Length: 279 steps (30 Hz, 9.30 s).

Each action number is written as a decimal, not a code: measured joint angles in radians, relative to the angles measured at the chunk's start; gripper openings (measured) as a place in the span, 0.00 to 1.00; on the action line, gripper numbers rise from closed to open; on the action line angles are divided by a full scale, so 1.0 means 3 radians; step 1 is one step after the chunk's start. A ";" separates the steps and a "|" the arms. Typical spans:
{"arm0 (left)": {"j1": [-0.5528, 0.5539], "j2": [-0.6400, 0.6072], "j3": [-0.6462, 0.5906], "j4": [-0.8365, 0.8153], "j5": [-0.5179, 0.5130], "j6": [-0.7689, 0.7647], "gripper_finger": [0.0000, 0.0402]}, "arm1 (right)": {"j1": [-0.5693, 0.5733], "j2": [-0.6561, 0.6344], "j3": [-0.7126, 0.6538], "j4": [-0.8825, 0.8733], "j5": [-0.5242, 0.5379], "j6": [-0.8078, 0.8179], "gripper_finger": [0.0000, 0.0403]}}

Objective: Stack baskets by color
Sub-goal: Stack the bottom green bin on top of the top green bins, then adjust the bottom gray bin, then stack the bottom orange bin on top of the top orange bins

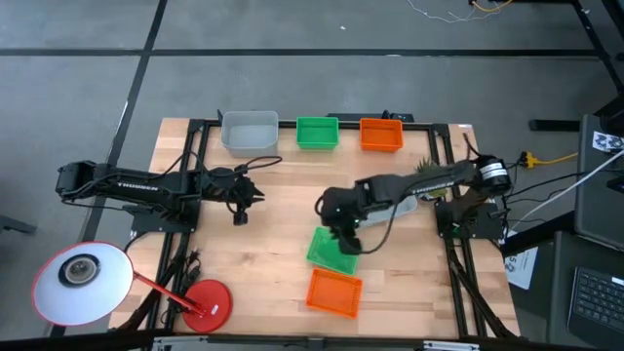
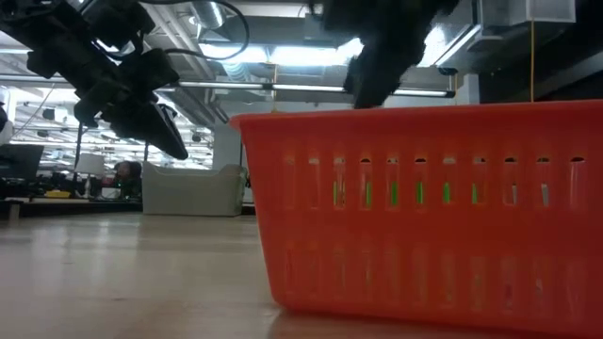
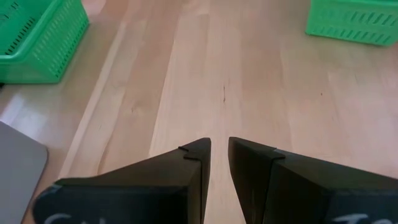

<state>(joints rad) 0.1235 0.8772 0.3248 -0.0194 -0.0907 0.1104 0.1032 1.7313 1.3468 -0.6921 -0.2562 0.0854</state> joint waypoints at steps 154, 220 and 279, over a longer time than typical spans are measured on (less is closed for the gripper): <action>0.0002 0.0000 0.0000 0.0040 -0.0005 0.0169 0.12 | -0.2107 0.1432 0.1783 0.0313 0.1030 -0.2005 0.25; 0.0002 0.0000 0.0000 0.0037 -0.0005 0.0167 0.12 | -0.0502 0.1417 0.1478 -0.2900 -0.0988 -0.1255 0.25; 0.0002 0.0000 0.0000 0.0073 -0.0081 0.0000 0.12 | 0.0934 0.0142 0.0172 0.0327 0.0447 0.1704 0.25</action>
<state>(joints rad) 0.1242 0.8772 0.3248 0.0025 -0.1150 0.1105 0.3834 1.7738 1.3983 -0.5941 -0.1222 0.5966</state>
